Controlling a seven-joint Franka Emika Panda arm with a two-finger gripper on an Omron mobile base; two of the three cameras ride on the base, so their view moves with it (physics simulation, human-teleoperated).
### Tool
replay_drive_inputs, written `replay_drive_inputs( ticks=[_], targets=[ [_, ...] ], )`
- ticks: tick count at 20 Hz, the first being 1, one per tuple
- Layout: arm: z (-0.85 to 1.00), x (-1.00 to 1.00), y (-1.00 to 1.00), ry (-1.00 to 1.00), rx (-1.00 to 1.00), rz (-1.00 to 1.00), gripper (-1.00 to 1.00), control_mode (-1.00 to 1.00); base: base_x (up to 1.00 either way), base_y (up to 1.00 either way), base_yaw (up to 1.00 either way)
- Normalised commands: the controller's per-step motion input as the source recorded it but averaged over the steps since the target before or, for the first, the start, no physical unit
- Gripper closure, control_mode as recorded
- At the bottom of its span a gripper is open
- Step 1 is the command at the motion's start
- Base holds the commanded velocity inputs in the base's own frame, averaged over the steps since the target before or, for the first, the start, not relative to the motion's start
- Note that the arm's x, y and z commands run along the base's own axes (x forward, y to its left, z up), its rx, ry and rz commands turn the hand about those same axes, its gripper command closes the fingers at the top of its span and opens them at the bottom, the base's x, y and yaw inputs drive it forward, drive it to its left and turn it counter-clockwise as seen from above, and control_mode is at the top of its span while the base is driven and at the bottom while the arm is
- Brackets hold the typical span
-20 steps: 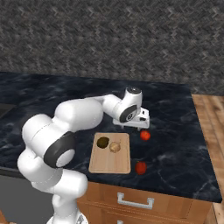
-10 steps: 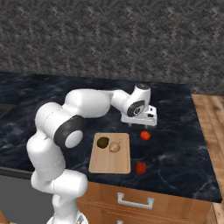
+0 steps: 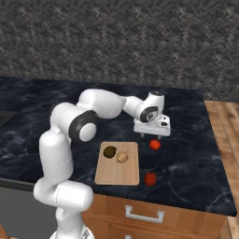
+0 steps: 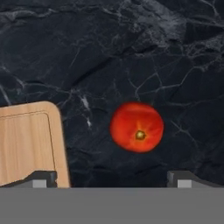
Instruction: Place the avocado, onion, tomato, and bell pepper on the cutting board.
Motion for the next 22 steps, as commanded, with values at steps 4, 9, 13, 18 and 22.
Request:
replay_drive_inputs(
  ticks=[4,9,13,18,22],
  targets=[
    [-0.07,0.37,-0.12,0.07,0.0,0.0,-1.0,-1.0,0.0,0.0,0.0],
    [-0.16,0.22,-0.23,0.07,0.0,0.0,-1.0,-1.0,0.0,0.0,0.0],
    [-0.29,0.19,-0.18,0.1,0.0,0.0,-1.0,-1.0,0.0,0.0,0.0],
    [-0.26,0.04,-0.06,0.07,0.0,0.0,-1.0,-1.0,0.0,0.0,0.0],
    [-0.29,0.0,0.0,0.07,0.0,0.0,-1.0,-1.0,0.0,0.0,0.0]
  ],
)
